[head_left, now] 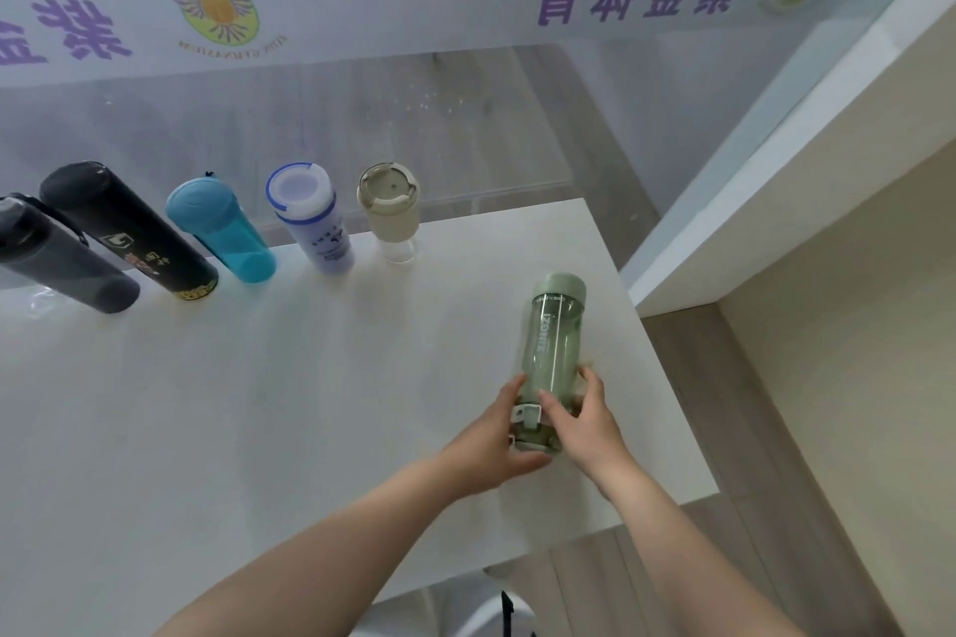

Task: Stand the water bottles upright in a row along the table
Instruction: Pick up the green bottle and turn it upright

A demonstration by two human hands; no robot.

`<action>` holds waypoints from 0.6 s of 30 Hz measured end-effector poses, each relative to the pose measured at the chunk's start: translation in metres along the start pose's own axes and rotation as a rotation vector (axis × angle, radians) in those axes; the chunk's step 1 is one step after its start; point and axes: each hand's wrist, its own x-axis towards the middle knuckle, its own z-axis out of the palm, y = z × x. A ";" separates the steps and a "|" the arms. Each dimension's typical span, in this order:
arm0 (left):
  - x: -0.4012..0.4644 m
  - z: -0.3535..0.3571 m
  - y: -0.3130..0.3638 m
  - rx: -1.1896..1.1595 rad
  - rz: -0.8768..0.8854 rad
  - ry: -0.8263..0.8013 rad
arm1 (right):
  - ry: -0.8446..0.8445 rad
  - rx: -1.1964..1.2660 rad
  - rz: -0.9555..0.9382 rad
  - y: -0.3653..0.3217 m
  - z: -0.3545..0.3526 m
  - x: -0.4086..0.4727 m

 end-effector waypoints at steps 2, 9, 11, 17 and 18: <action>-0.004 0.000 -0.002 -0.054 0.033 0.039 | 0.006 0.058 0.012 0.000 0.002 -0.003; -0.028 -0.020 0.009 -0.092 0.071 0.136 | -0.110 0.242 -0.024 -0.006 -0.008 -0.017; -0.036 -0.031 0.021 -0.065 0.069 0.163 | -0.111 0.140 -0.095 -0.008 -0.012 -0.019; -0.055 -0.064 0.059 0.313 0.150 0.267 | 0.012 -0.340 -0.536 -0.024 -0.028 -0.022; -0.057 -0.069 0.065 0.382 0.169 0.275 | 0.005 -0.423 -0.603 -0.028 -0.029 -0.020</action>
